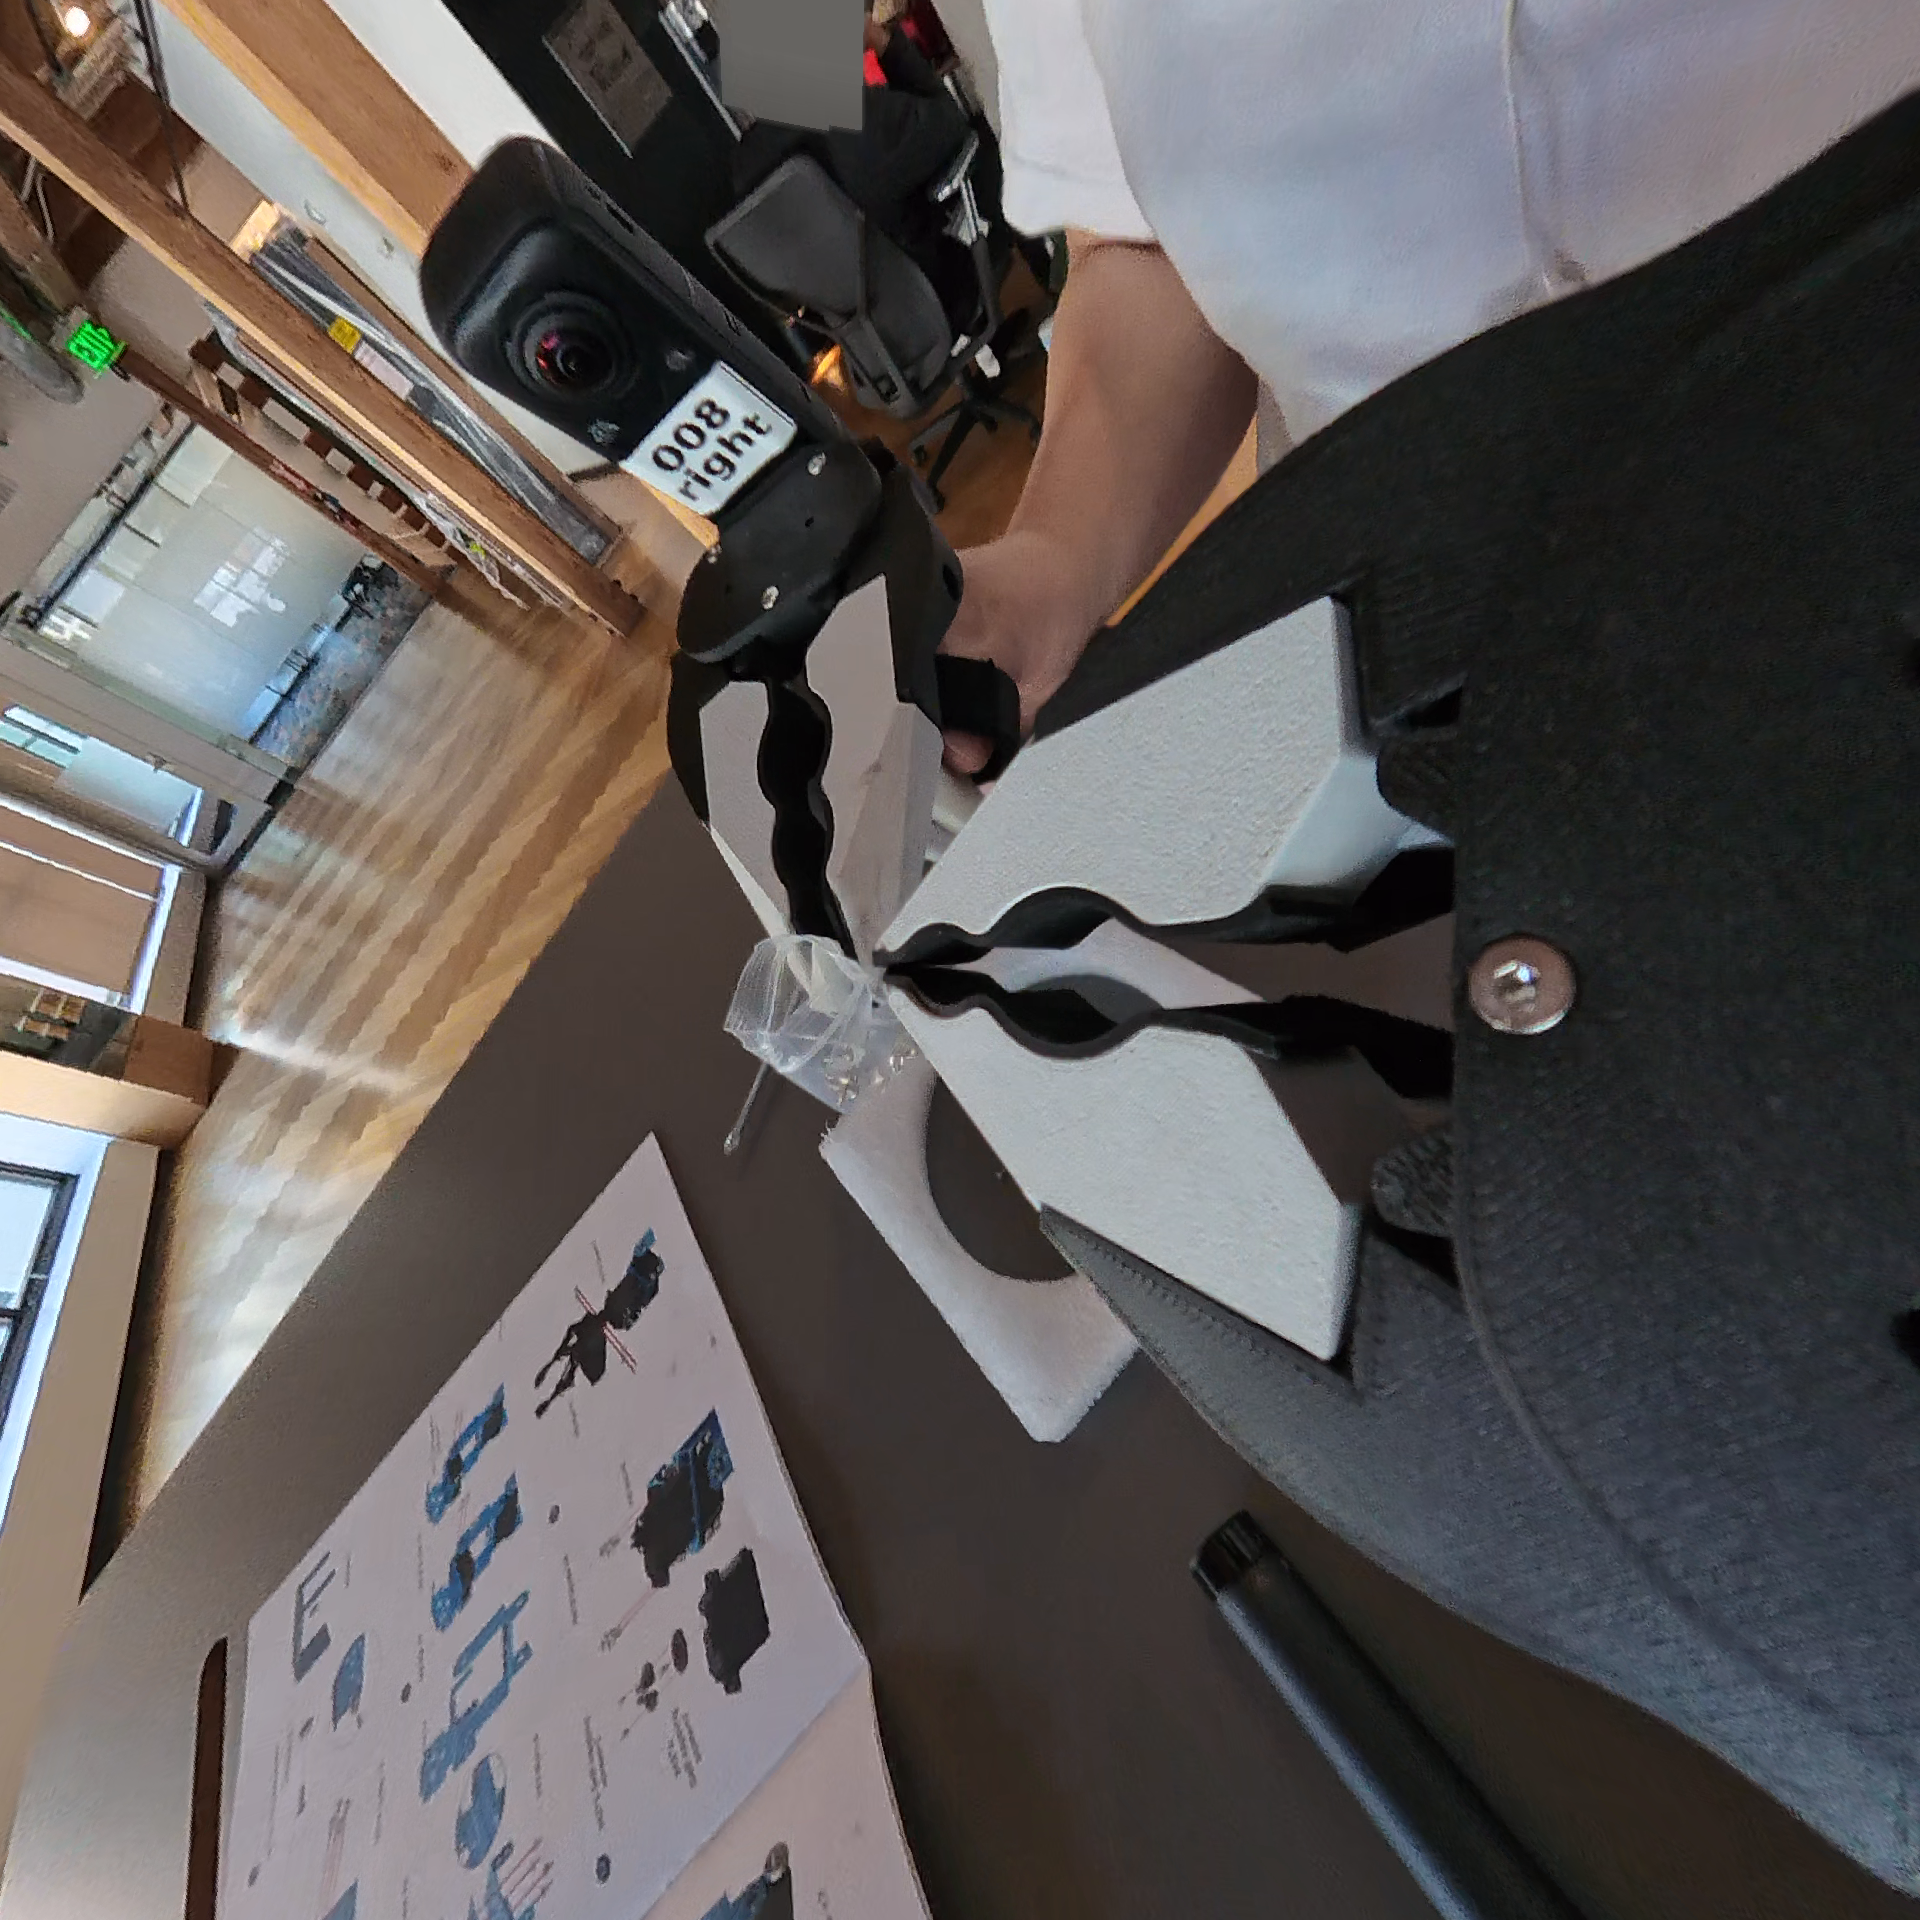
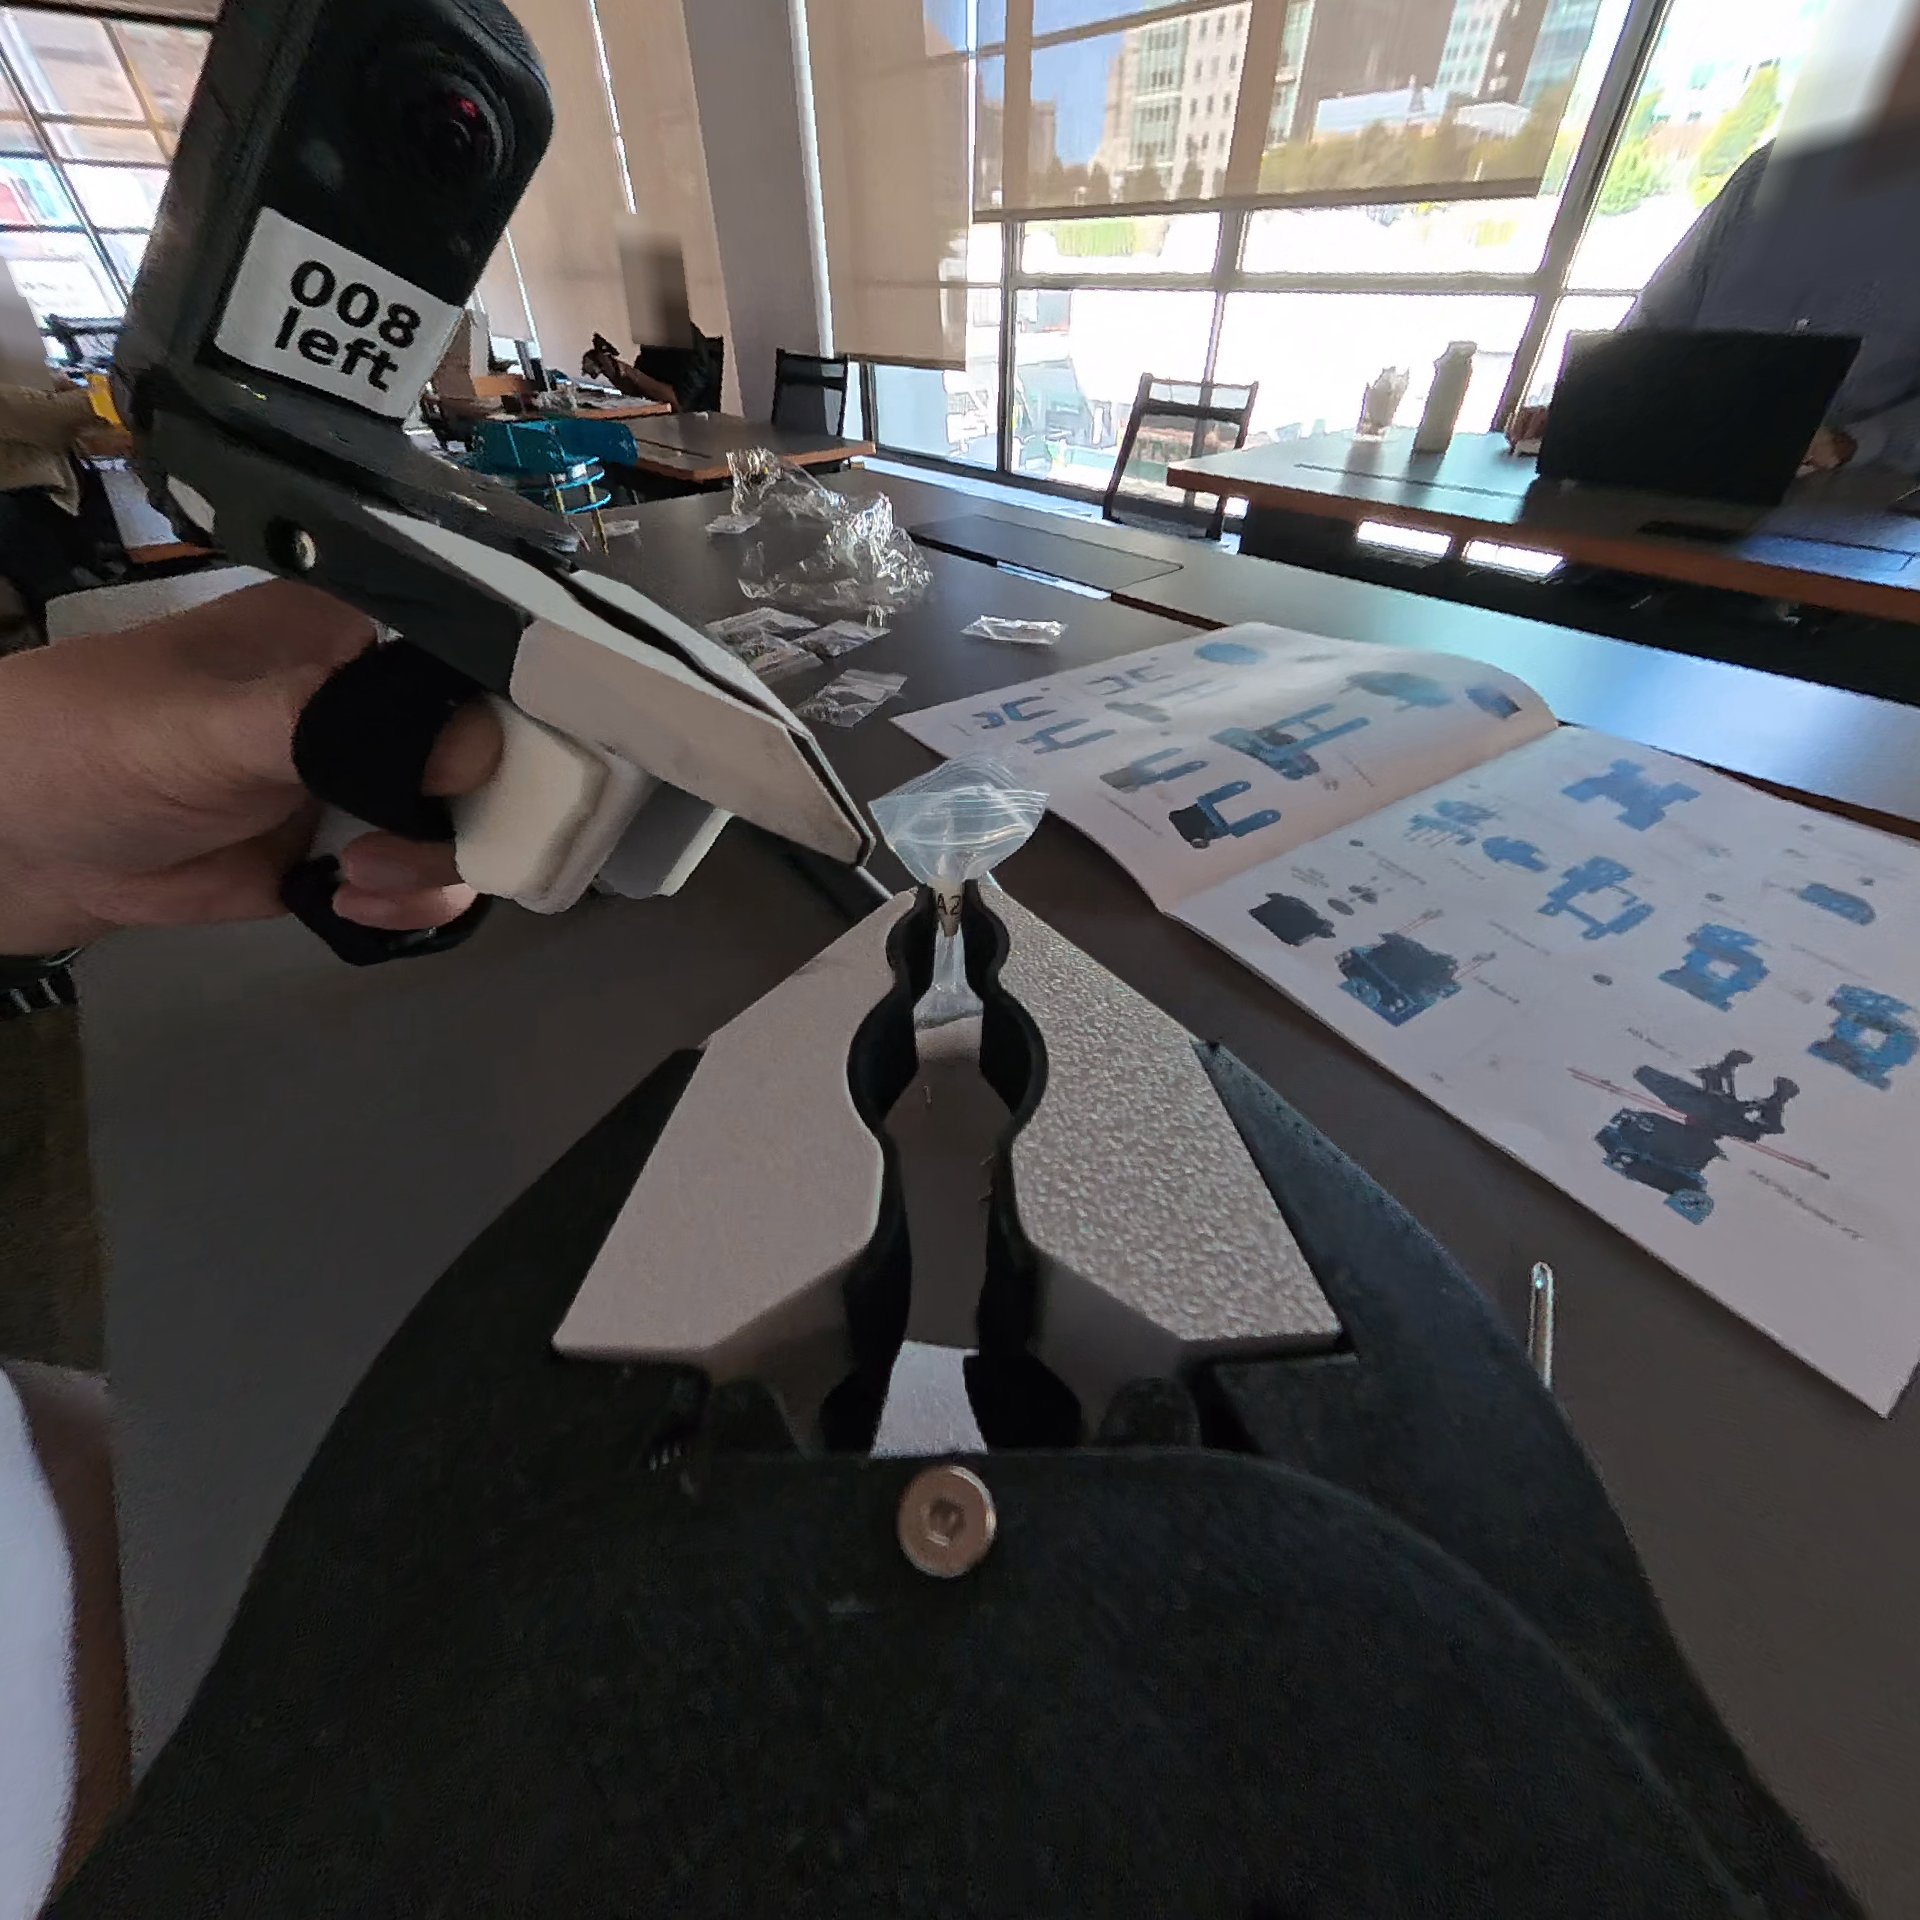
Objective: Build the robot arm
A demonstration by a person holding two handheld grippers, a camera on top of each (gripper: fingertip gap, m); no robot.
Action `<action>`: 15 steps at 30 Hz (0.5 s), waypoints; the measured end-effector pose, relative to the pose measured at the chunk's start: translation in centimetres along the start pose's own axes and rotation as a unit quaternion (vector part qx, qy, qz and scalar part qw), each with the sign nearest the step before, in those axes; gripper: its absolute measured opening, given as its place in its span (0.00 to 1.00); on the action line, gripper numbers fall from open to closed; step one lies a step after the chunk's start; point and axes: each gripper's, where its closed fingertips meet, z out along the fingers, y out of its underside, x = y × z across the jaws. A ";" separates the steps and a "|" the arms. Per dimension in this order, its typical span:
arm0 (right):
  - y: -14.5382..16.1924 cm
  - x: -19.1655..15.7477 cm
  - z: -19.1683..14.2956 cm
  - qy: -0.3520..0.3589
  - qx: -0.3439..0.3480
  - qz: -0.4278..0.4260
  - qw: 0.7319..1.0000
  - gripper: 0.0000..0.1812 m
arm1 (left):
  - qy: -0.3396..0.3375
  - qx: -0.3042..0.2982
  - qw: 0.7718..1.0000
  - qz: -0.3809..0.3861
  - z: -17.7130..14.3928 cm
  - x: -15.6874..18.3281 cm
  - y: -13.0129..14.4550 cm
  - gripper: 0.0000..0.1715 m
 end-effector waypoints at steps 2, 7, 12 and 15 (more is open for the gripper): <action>0.5 0.2 0.0 0.003 -0.010 0.005 1.000 0.02 | -0.017 0.003 1.000 0.010 -0.3 -0.5 0.3 0.00; 0.6 0.2 0.0 0.007 -0.012 0.004 1.000 0.02 | -0.055 0.026 0.998 0.027 -0.3 -0.8 -0.1 0.13; 0.5 -0.1 0.4 0.010 -0.013 -0.016 1.000 0.02 | -0.084 0.011 0.996 0.040 0.9 -1.3 0.2 0.07; 0.7 -0.1 0.5 0.009 -0.019 -0.019 1.000 0.02 | -0.091 0.010 0.994 0.051 1.0 -1.4 0.2 0.01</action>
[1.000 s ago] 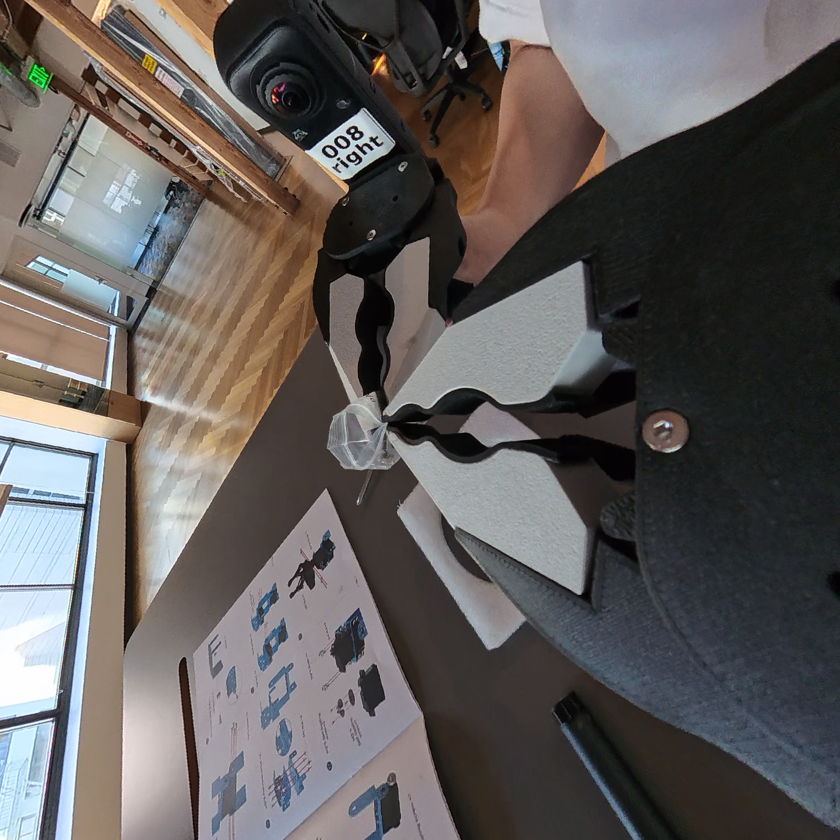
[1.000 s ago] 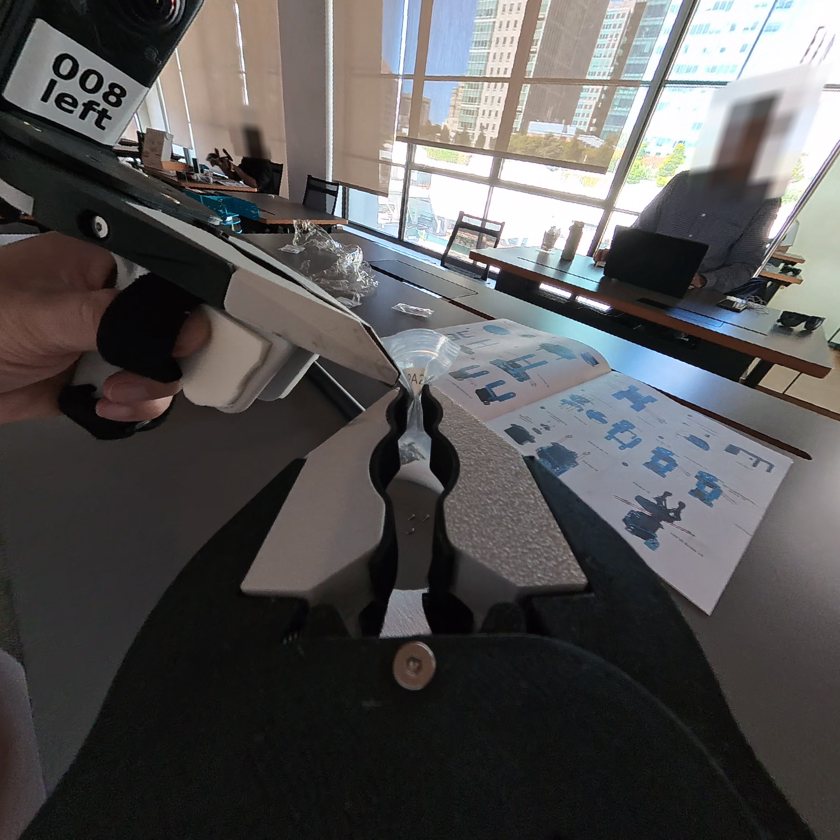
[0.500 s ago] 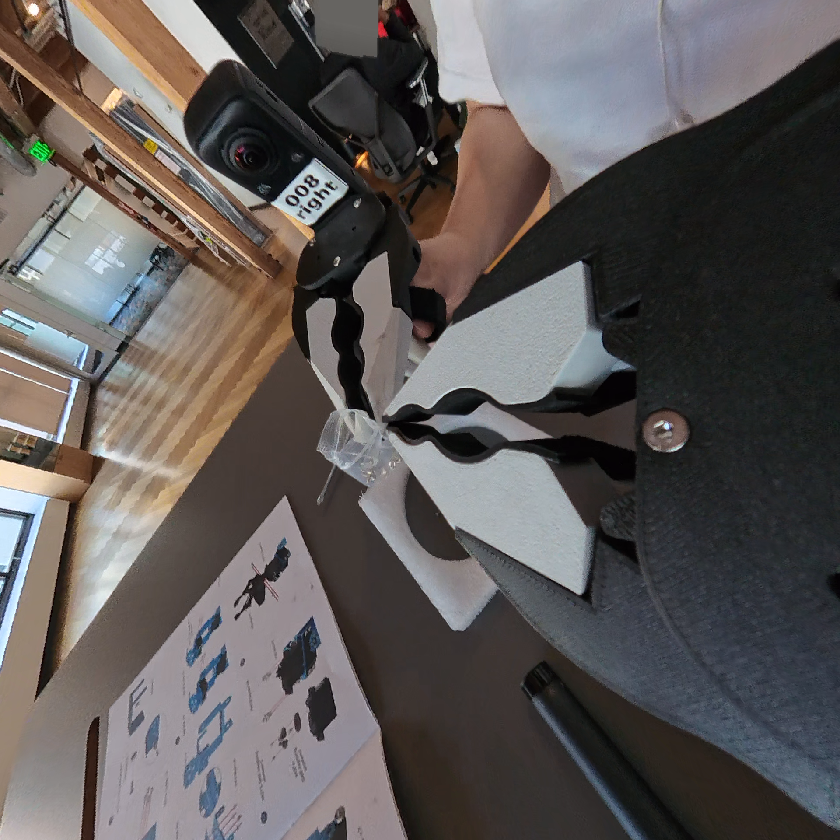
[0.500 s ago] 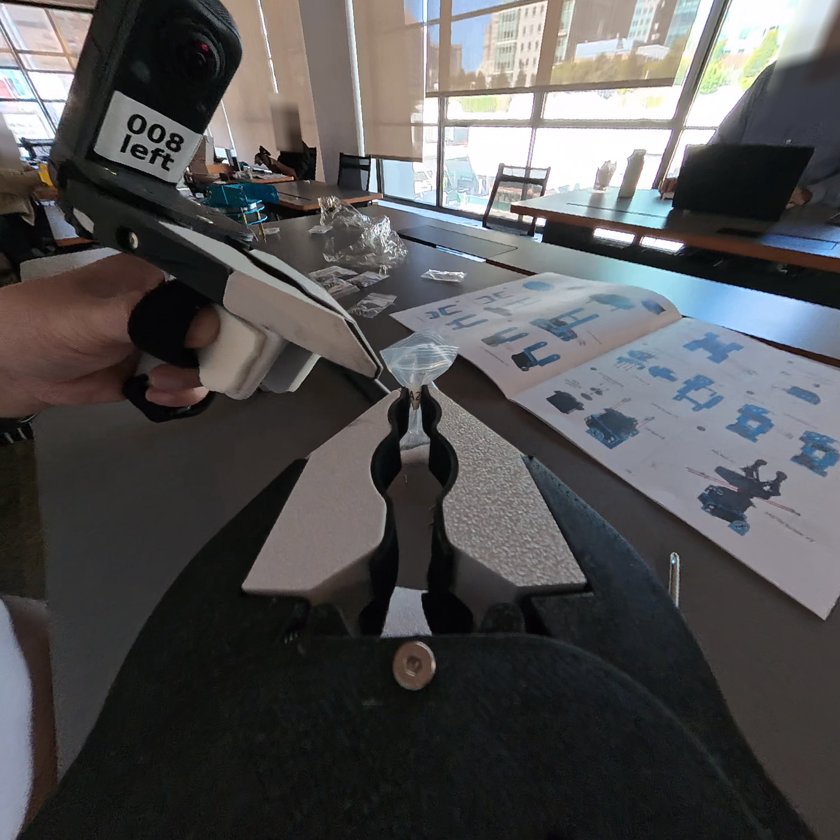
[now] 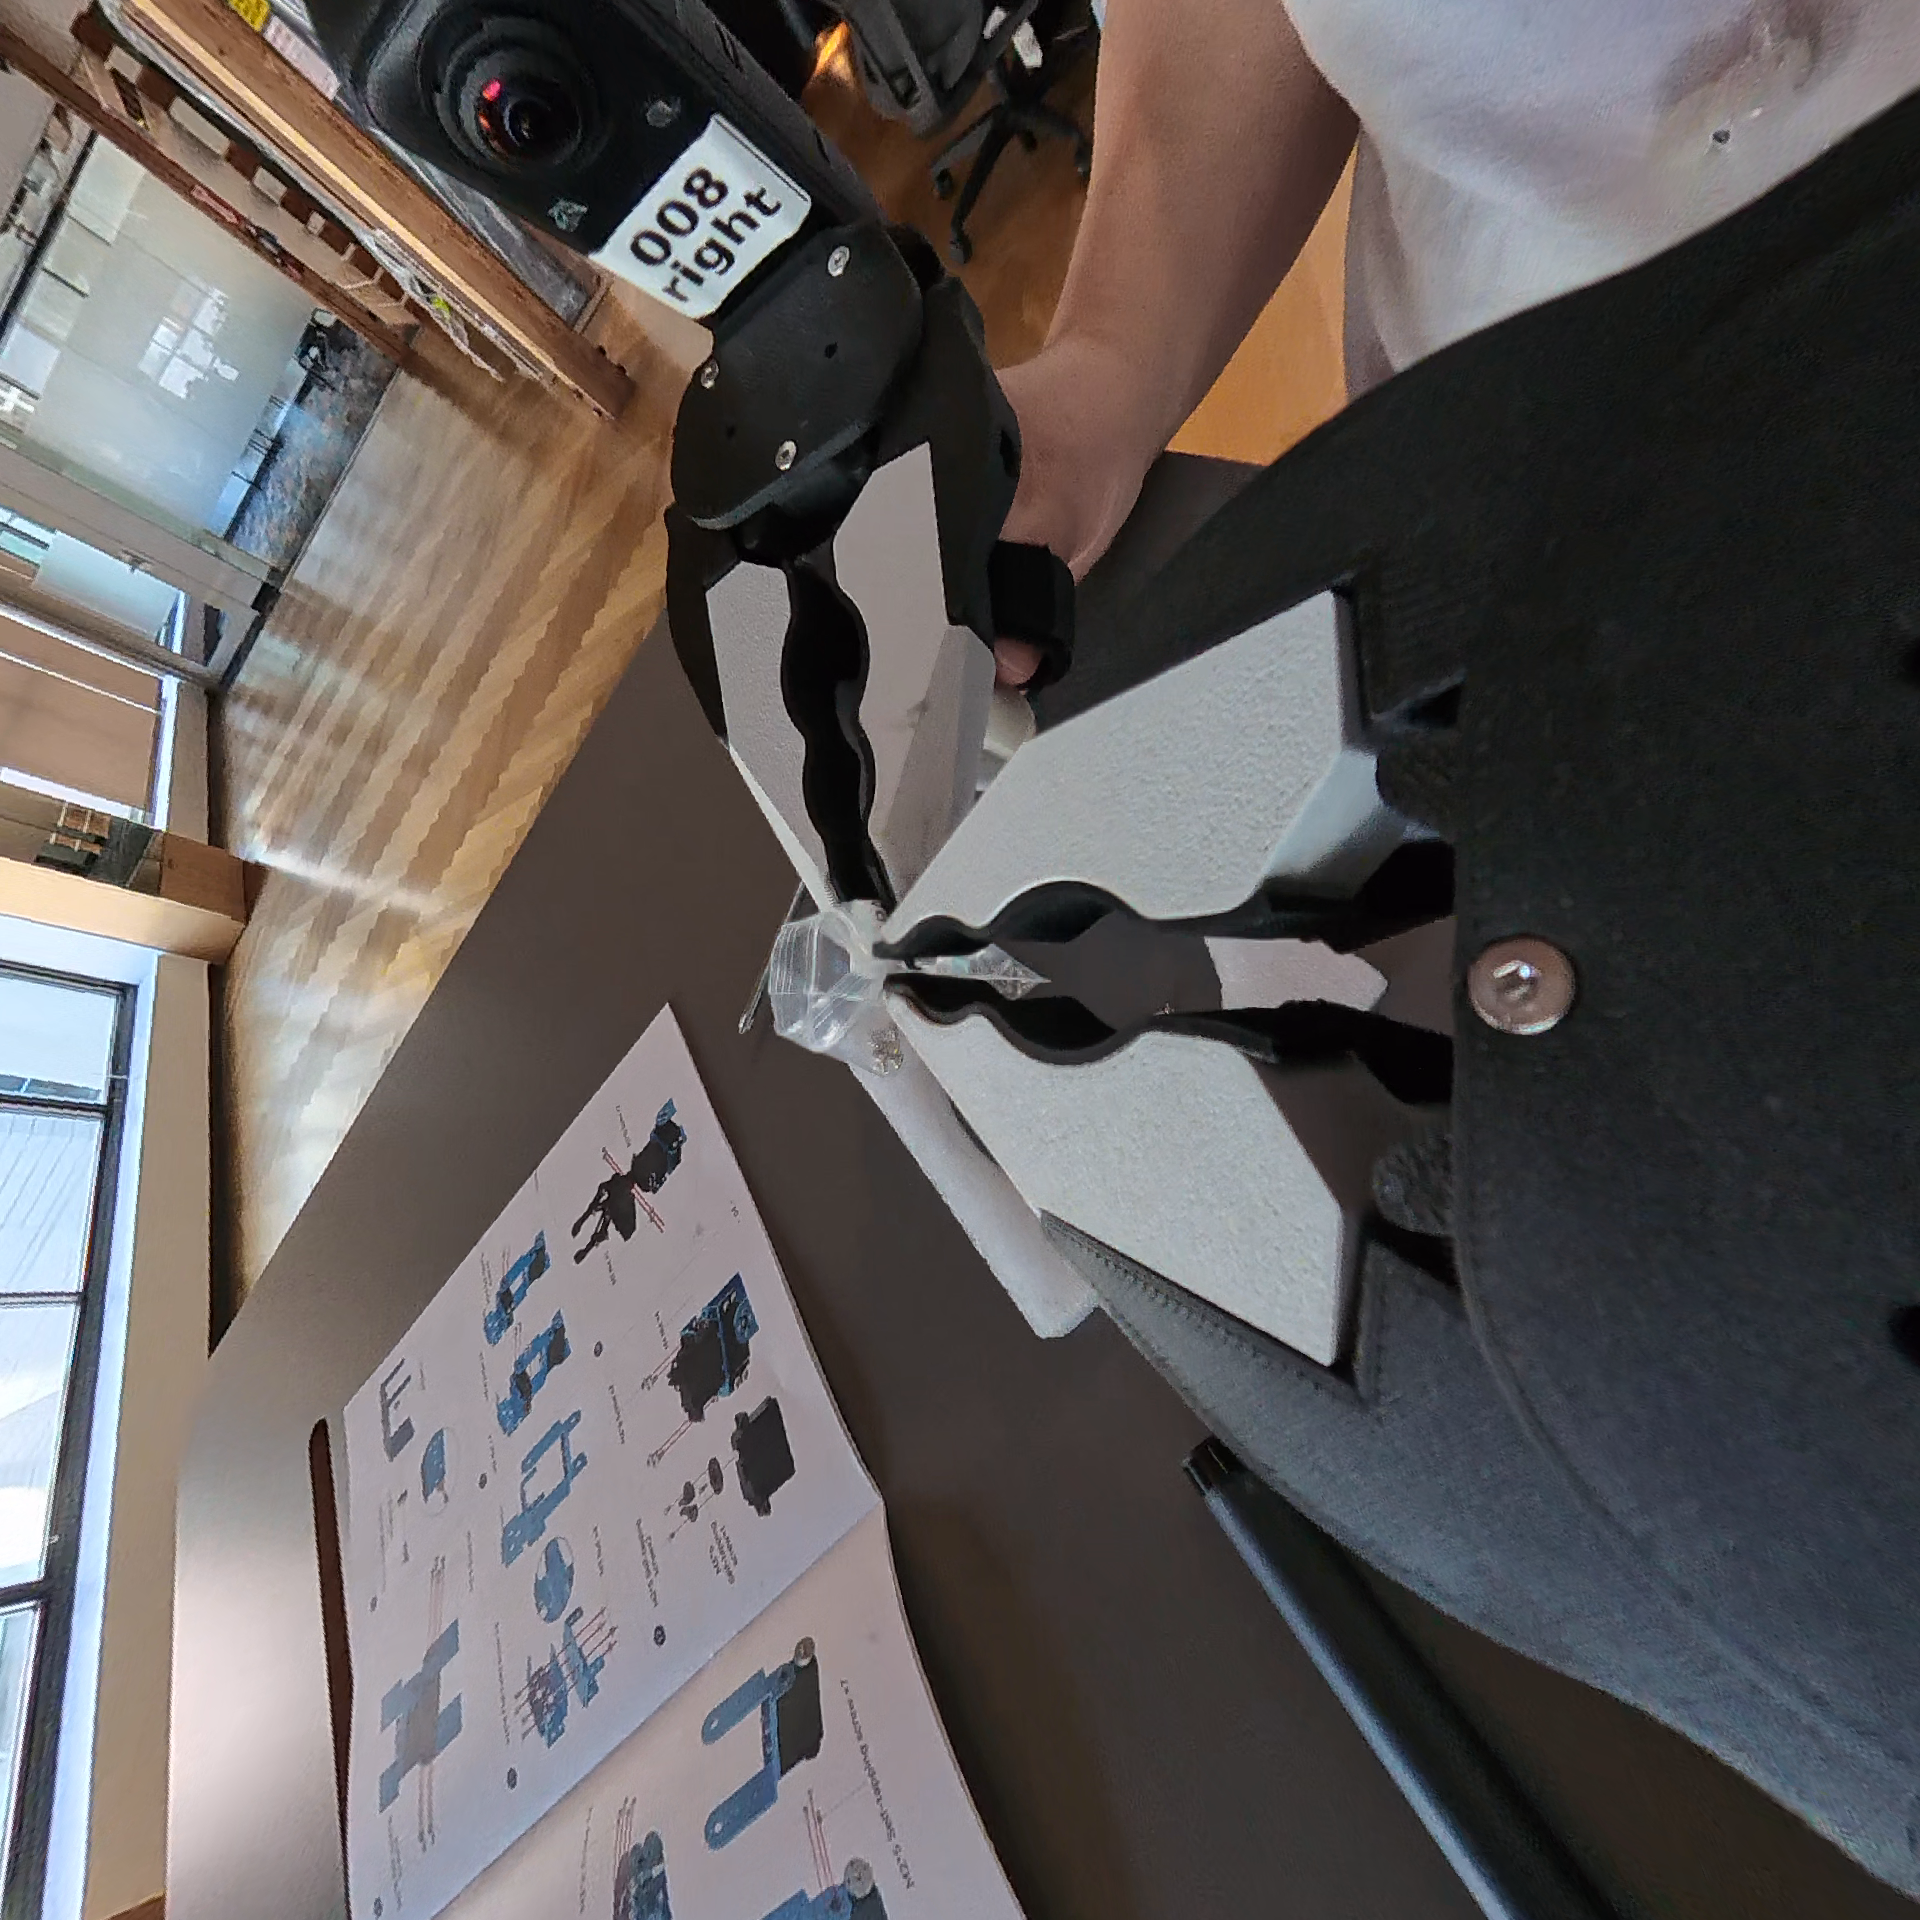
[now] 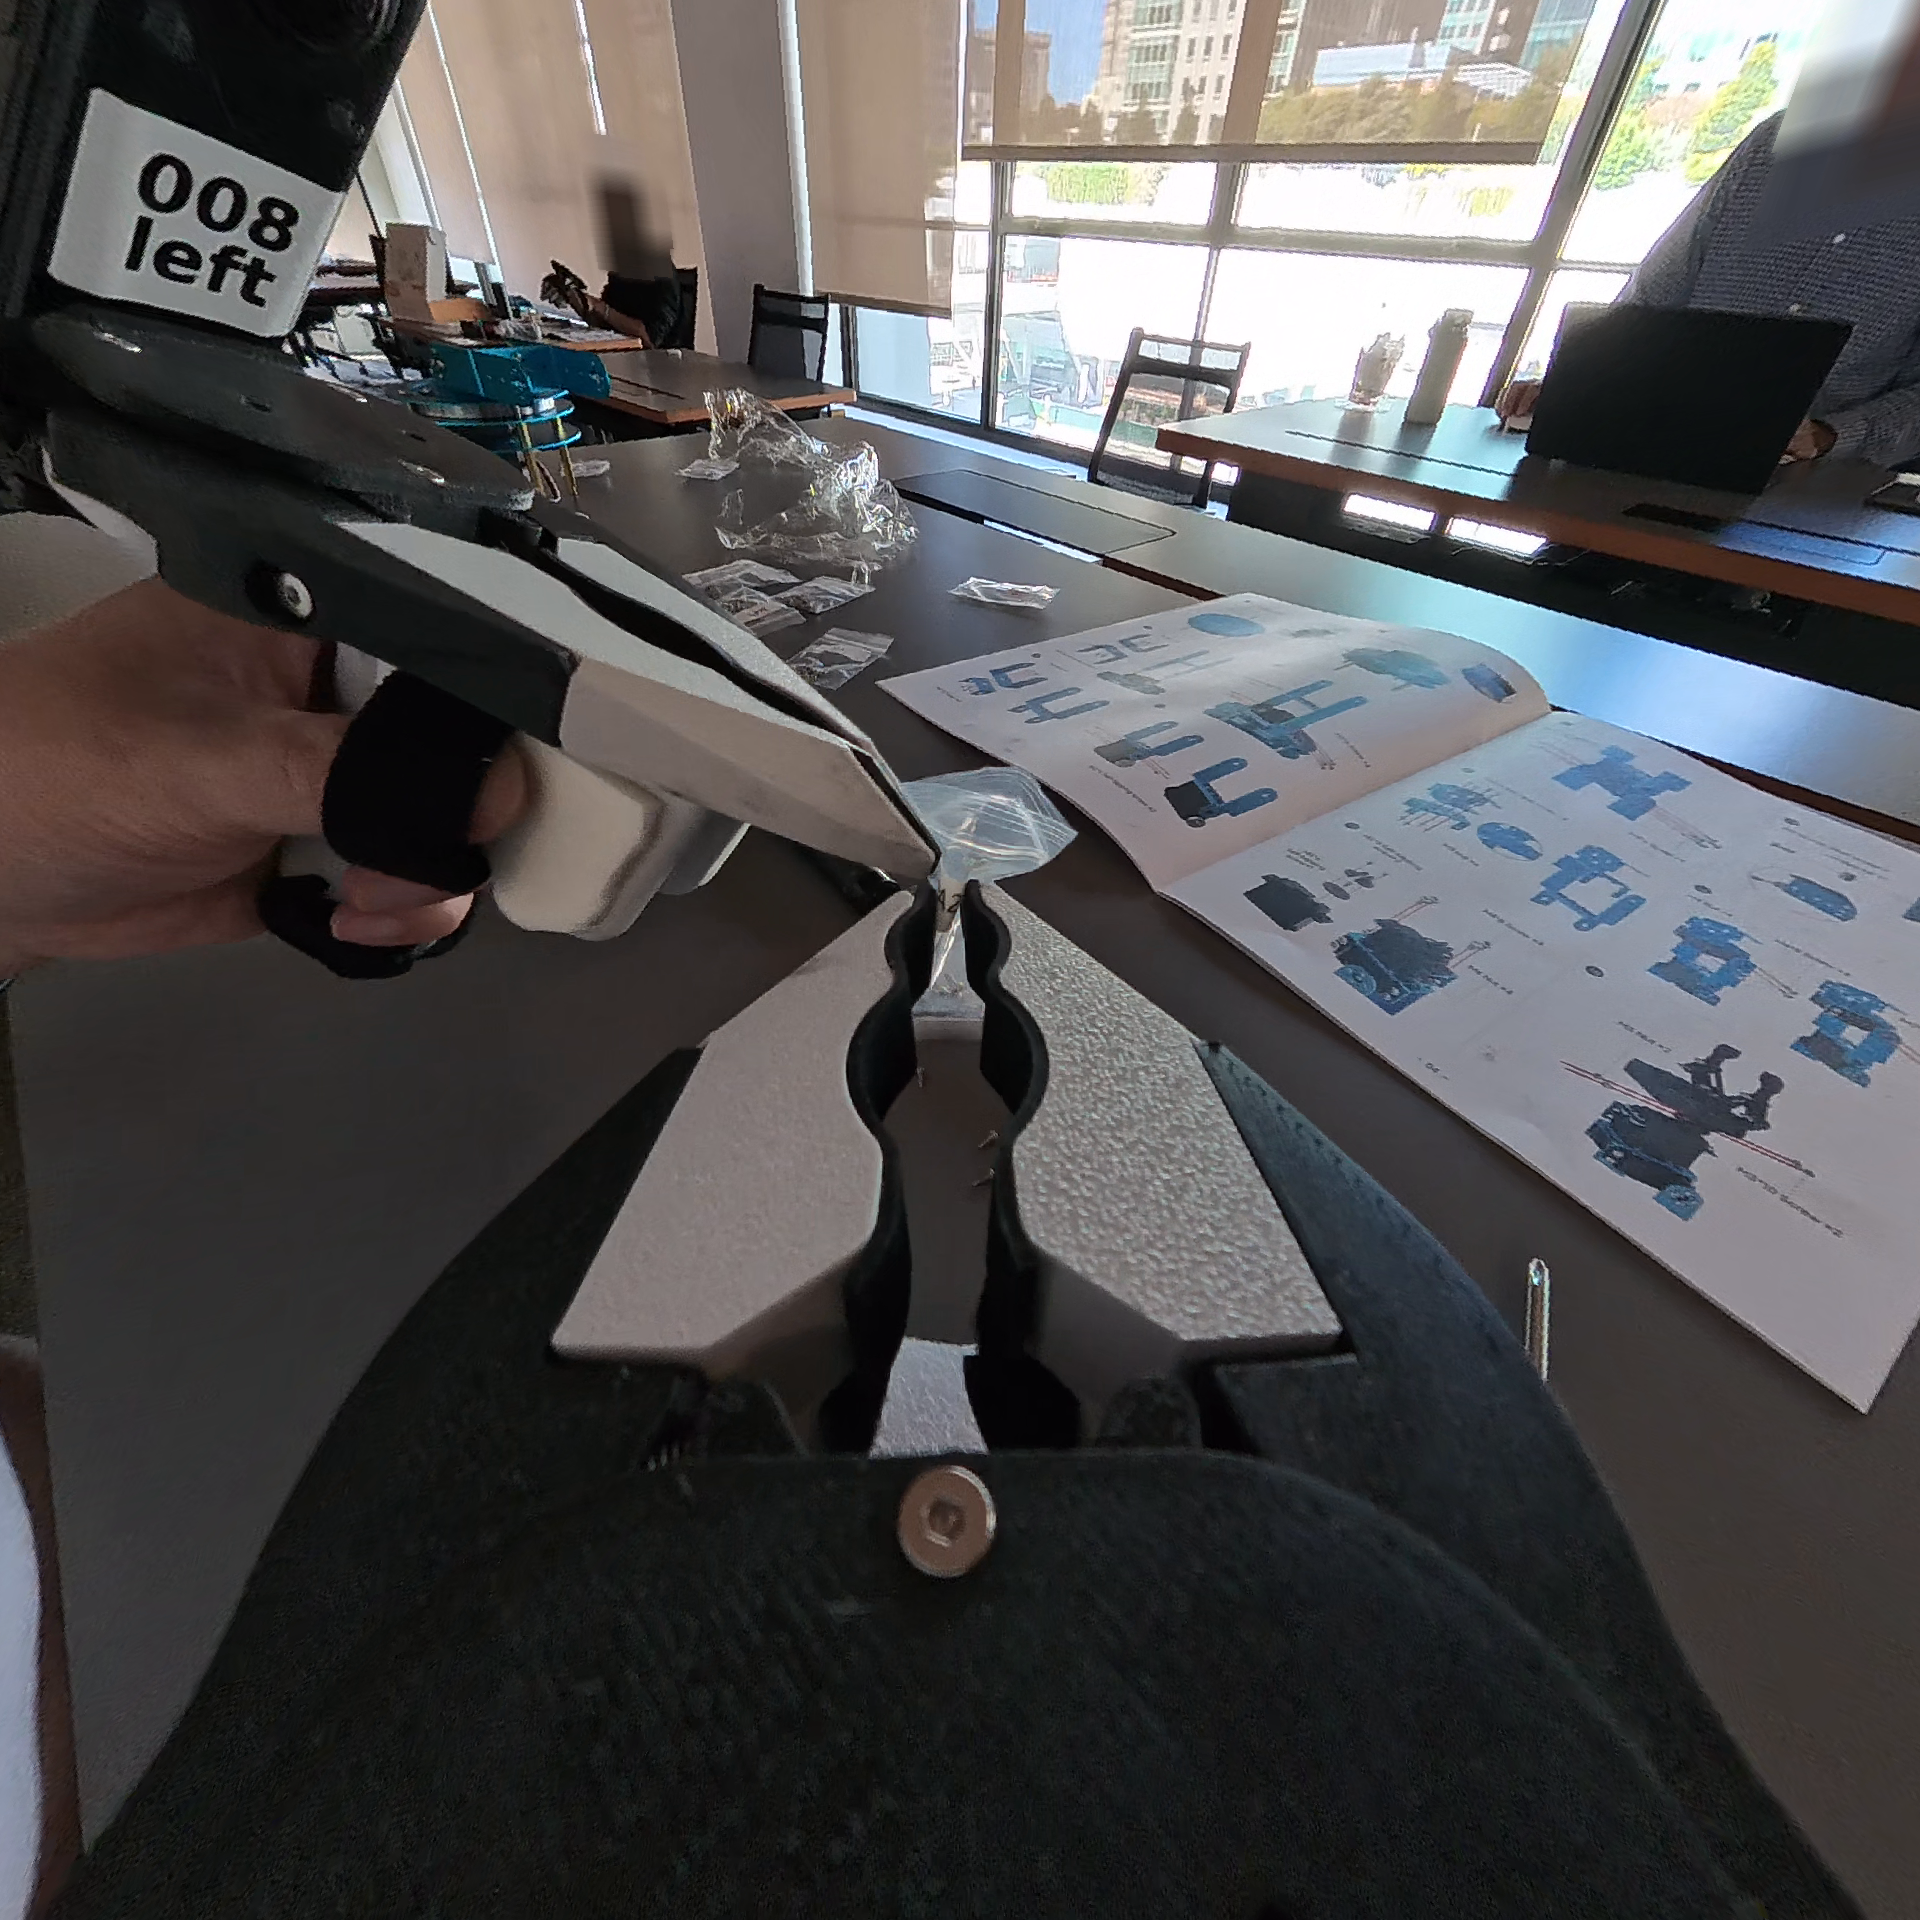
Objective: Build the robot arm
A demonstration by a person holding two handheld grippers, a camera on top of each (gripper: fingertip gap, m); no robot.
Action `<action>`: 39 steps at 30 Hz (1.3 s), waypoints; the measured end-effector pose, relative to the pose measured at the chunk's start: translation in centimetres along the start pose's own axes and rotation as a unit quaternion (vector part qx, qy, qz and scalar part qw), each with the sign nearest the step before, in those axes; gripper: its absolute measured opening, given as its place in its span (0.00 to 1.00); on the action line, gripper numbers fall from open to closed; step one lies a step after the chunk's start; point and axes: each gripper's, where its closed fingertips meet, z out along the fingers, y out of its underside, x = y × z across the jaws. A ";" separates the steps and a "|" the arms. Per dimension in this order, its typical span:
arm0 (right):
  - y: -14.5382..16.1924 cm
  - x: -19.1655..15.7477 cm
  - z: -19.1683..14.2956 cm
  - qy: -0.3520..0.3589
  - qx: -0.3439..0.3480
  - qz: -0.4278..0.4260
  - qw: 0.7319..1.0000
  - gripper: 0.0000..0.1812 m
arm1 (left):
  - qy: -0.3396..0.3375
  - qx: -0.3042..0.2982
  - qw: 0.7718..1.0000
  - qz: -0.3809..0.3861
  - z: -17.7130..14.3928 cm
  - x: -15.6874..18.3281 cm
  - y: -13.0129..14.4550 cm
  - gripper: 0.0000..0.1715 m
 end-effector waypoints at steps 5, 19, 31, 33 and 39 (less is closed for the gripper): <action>-0.1 0.0 -0.4 -0.012 0.003 0.008 1.000 0.03 | 0.018 -0.008 1.000 0.008 -0.3 0.3 0.1 0.00; -1.7 -0.7 -2.5 -0.157 0.045 0.110 0.980 0.28 | 0.126 0.007 0.992 0.004 -2.7 1.5 -0.9 0.00; -2.4 -2.8 -4.4 -0.342 0.030 0.255 0.904 0.01 | 0.203 0.009 0.979 0.035 -4.3 4.3 -1.4 0.00; -2.6 -2.6 -4.4 -0.334 0.039 0.257 0.906 0.00 | 0.208 0.015 0.978 0.023 -4.5 4.3 -1.6 0.00; -2.8 -2.0 -4.5 -0.323 0.054 0.288 0.900 0.00 | 0.209 0.043 0.977 -0.017 -4.9 3.8 -1.9 0.00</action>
